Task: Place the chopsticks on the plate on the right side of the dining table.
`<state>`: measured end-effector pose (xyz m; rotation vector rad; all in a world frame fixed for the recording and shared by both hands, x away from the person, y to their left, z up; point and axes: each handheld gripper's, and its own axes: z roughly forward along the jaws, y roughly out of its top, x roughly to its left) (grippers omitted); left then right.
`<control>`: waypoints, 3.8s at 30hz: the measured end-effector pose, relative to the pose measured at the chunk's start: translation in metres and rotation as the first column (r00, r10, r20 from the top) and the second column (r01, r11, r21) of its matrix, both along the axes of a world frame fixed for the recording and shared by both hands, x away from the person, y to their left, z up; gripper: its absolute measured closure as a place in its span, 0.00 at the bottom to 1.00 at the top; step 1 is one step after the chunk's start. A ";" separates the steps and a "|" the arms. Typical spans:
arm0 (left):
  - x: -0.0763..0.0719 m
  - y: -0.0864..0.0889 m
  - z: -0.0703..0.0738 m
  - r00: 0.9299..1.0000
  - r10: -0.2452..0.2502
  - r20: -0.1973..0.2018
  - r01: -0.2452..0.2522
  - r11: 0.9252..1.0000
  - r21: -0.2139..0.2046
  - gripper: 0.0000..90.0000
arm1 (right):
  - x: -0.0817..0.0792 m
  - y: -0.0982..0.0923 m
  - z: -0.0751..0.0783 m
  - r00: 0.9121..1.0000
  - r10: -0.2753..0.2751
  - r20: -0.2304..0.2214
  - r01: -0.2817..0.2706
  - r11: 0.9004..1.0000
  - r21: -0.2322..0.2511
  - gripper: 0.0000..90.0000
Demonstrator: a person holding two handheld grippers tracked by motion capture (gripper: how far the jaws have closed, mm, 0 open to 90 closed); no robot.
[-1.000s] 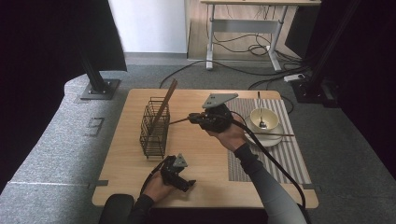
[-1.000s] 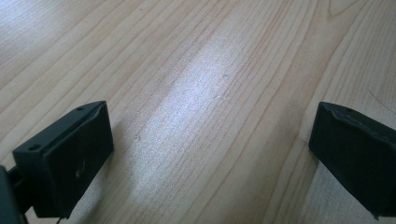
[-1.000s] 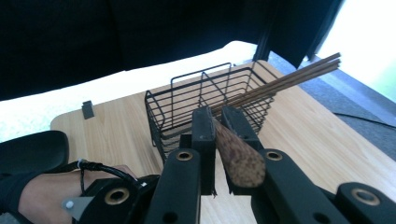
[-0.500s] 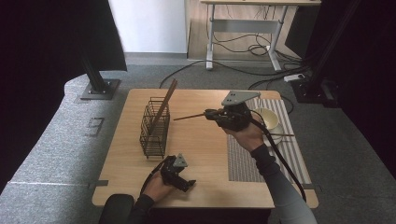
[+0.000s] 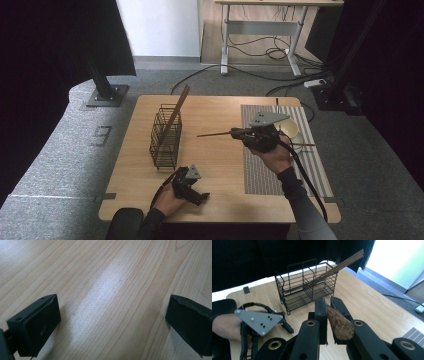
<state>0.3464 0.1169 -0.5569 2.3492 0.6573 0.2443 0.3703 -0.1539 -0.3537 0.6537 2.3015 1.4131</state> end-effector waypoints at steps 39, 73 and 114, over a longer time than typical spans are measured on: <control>-0.001 0.008 0.015 0.998 0.010 0.057 -0.008 0.999 -0.039 0.07 | -0.018 -0.017 -0.088 0.992 0.035 -0.117 -0.035 0.999 0.004 0.93; -0.002 0.014 0.029 0.982 -0.072 0.176 0.088 0.992 -0.089 0.82 | -0.039 0.011 -0.085 0.969 0.180 -0.172 -0.183 0.983 0.000 0.93; -0.008 0.005 0.028 0.969 -0.202 0.140 0.207 0.978 -0.022 0.95 | -0.001 -0.009 -0.098 0.978 -0.134 -0.161 0.132 0.991 -0.025 0.29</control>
